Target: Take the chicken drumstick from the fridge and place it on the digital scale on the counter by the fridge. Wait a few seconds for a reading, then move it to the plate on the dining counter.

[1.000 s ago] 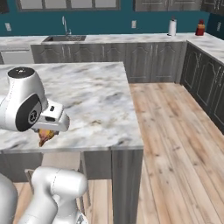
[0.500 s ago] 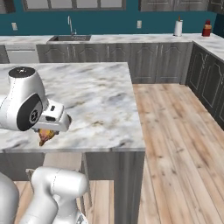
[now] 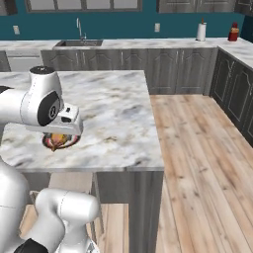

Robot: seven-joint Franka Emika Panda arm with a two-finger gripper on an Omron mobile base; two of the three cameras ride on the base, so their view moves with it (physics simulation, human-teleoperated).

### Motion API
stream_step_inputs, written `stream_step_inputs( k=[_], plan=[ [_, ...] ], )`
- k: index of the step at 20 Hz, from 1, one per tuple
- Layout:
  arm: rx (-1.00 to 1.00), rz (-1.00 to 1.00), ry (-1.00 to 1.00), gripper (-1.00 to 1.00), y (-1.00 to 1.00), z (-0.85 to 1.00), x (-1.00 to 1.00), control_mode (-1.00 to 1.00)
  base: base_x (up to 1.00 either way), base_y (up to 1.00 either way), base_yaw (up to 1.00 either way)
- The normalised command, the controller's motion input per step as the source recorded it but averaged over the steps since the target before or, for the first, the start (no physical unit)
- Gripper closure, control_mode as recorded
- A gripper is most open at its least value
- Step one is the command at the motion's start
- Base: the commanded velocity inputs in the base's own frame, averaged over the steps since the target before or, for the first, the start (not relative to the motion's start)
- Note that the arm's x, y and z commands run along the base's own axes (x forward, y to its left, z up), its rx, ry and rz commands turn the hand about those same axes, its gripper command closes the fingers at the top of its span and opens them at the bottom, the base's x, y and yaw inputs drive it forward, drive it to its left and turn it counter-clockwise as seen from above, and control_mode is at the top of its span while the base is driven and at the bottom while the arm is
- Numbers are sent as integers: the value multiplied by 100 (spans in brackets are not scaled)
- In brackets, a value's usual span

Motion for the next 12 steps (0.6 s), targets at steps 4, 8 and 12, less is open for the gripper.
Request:
stream_step_inputs(
  k=[4, 8, 12],
  plan=[
    [0, 34, 4, 100, 62, -3, 100, -100, 0, 0, 0],
    [0, 24, 4, 100, 49, -10, 100, -100, 0, 0, 0],
    [0, 6, 8, 100, 27, -18, 83, -100, 0, 0, 0]
  ],
)
